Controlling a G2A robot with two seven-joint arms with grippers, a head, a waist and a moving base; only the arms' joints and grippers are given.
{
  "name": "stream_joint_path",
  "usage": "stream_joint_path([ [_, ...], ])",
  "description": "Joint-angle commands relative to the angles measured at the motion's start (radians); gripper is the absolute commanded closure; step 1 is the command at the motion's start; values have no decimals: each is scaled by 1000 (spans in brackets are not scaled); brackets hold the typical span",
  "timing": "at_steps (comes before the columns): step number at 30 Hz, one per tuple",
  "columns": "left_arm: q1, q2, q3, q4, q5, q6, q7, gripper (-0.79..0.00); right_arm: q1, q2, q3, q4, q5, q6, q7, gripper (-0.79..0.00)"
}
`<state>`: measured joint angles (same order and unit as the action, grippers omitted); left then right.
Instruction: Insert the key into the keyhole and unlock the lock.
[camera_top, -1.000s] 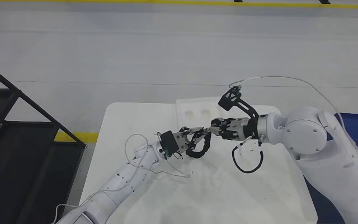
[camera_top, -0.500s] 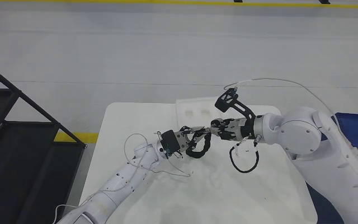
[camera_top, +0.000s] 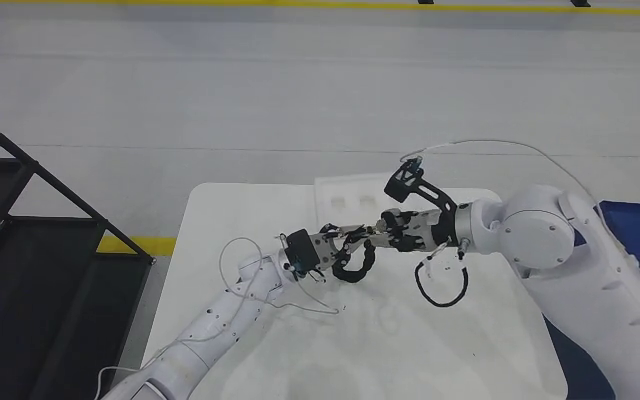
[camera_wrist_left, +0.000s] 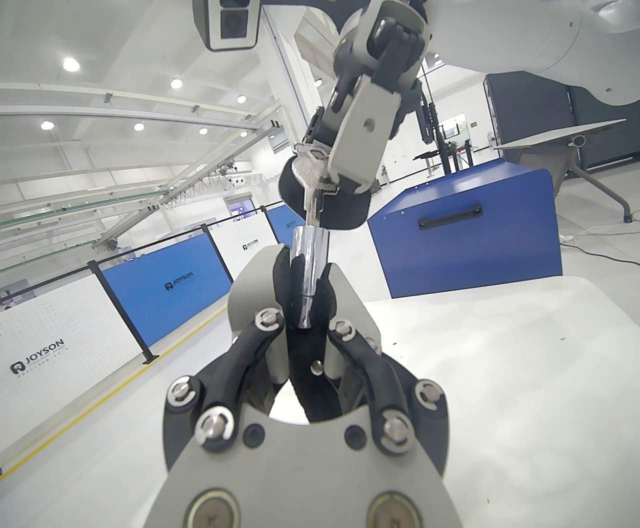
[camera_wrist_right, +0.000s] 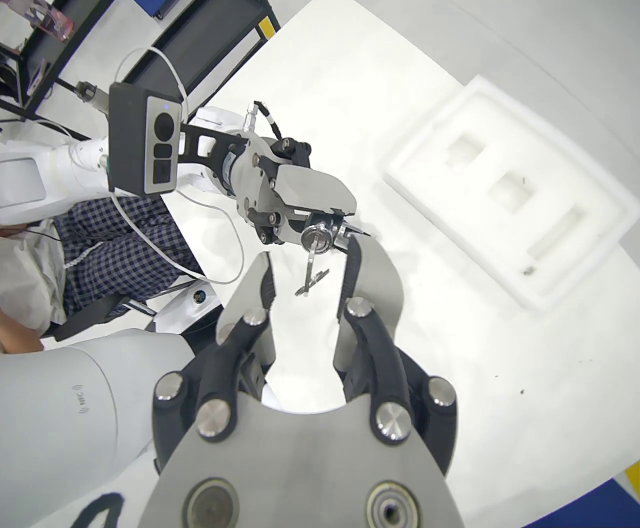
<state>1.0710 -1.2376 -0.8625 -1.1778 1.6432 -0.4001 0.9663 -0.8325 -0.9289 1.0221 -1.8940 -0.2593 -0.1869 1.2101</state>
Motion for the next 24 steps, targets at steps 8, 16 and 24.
stream_joint_path([
  [8,-3,17,-34,-46,-76,-243,-106,0,-7,15,48,18,-53,-324,-55,-785],
  [16,14,33,-74,-106,-186,-427,-289,0,-16,30,55,26,-32,-491,-68,-785],
  [24,29,37,-96,-142,-283,-445,-450,0,-16,34,52,27,-25,-495,-72,-785],
])
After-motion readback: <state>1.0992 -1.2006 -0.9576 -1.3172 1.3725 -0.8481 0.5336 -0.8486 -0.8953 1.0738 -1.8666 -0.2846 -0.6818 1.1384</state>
